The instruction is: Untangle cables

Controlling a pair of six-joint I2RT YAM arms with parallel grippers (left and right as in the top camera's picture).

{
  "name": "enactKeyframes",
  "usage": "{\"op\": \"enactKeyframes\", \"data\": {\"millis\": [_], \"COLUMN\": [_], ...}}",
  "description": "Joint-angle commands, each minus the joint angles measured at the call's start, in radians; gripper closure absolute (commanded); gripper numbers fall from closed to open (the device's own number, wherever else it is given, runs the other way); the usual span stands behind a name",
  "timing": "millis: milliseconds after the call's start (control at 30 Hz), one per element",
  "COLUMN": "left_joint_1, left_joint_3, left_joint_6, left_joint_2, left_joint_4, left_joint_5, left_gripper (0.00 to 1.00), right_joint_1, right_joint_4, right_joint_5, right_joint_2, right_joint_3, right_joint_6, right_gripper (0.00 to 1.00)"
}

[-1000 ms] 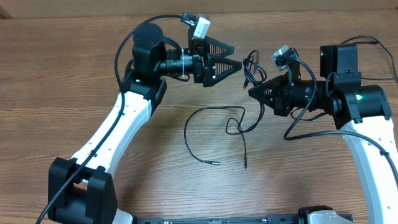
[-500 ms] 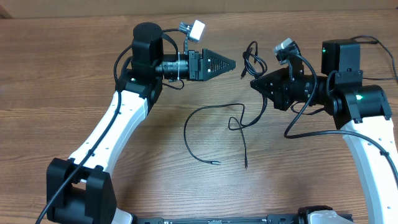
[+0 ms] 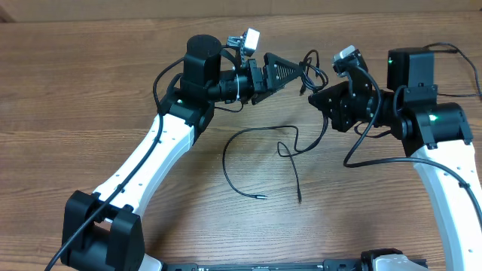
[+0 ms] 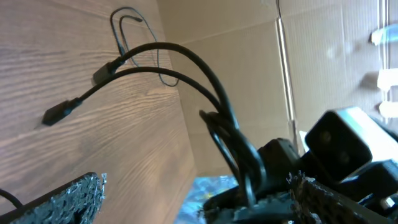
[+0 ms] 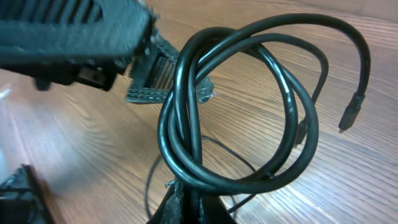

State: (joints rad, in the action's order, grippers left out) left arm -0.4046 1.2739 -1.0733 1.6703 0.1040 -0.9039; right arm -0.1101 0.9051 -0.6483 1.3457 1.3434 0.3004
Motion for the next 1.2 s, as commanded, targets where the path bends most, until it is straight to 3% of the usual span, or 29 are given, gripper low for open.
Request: {"op": "enactKeyframes", "data": {"millis": [0, 33, 100, 167, 267, 600, 667, 767, 867, 933, 1000, 1067, 1167], "left_joint_1": [0.002, 0.002, 0.002, 0.002, 0.003, 0.005, 0.005, 0.005, 0.005, 0.008, 0.021, 0.031, 0.060], "left_joint_3": [0.008, 0.008, 0.008, 0.008, 0.008, 0.008, 0.008, 0.008, 0.008, 0.008, 0.008, 0.008, 0.008], "left_joint_6": [-0.110, -0.136, -0.176, -0.201, -0.212, -0.240, -0.240, -0.240, -0.234, -0.228, -0.227, -0.225, -0.220], "left_joint_2": [-0.017, -0.017, -0.017, -0.017, -0.017, -0.017, -0.017, -0.017, -0.017, -0.017, -0.016, -0.016, -0.016], "left_joint_4": [0.006, 0.006, 0.005, 0.005, 0.005, 0.005, 0.005, 0.004, 0.001, -0.003, -0.003, -0.004, -0.021], "left_joint_5": [0.014, 0.014, 0.016, 0.016, 0.017, 0.016, 0.016, 0.016, 0.016, 0.017, 0.018, 0.020, 0.026], "left_gripper": [0.00, 0.00, 0.22, 0.29, 0.55, 0.71, 0.67, 0.52, 0.49, 0.59, 0.80, 0.87, 0.85], "right_joint_1": [-0.033, -0.045, -0.069, -0.092, -0.139, -0.152, -0.151, -0.151, -0.151, -0.151, -0.151, -0.151, -0.151], "right_joint_4": [-0.011, -0.011, -0.015, -0.022, -0.035, -0.043, -0.043, -0.051, -0.066, -0.077, -0.083, -0.084, -0.084], "right_joint_5": [0.057, 0.057, 0.057, 0.056, 0.057, 0.087, 0.100, 0.099, 0.103, 0.116, 0.116, 0.111, 0.105], "right_joint_2": [0.022, 0.032, 0.051, 0.065, 0.070, 0.071, 0.071, 0.071, 0.071, 0.070, 0.070, 0.070, 0.070], "right_joint_3": [0.004, 0.004, 0.004, 0.004, 0.005, 0.005, 0.005, 0.005, 0.005, 0.005, 0.005, 0.005, 0.005], "right_joint_6": [0.050, 0.061, 0.068, 0.068, 0.068, 0.067, 0.067, 0.068, 0.068, 0.068, 0.068, 0.068, 0.068], "right_gripper": [0.96, 0.96, 0.96, 0.96, 0.96, 0.96, 0.96, 0.96, 0.96, 0.96, 0.96, 0.96, 0.96]}}
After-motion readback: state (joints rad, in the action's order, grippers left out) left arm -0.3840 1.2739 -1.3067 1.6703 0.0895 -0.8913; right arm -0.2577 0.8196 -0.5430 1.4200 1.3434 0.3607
